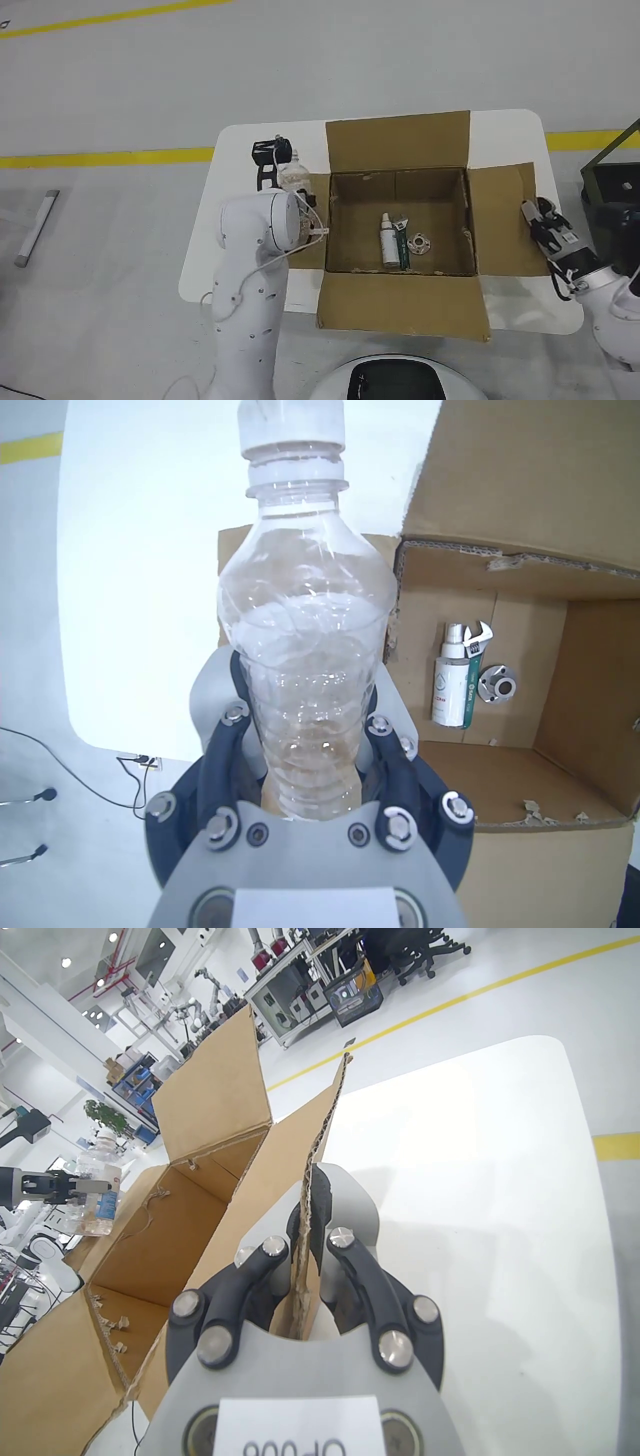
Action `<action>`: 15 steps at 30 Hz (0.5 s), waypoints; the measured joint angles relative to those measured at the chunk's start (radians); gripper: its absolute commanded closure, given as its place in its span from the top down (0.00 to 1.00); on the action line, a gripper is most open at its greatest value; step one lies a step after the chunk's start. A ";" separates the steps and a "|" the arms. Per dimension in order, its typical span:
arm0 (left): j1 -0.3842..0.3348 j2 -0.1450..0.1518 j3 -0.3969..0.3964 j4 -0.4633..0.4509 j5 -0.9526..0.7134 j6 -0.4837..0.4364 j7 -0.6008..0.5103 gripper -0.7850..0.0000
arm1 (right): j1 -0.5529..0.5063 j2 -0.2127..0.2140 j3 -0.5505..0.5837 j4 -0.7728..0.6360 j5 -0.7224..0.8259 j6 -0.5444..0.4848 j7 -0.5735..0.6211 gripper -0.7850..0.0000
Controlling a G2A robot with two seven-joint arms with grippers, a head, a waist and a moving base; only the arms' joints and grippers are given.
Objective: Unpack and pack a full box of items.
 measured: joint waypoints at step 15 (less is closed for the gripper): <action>0.007 0.012 -0.128 -0.045 0.137 -0.004 0.000 0.00 | -0.044 -0.003 0.007 -0.029 0.022 -0.001 -0.016 0.00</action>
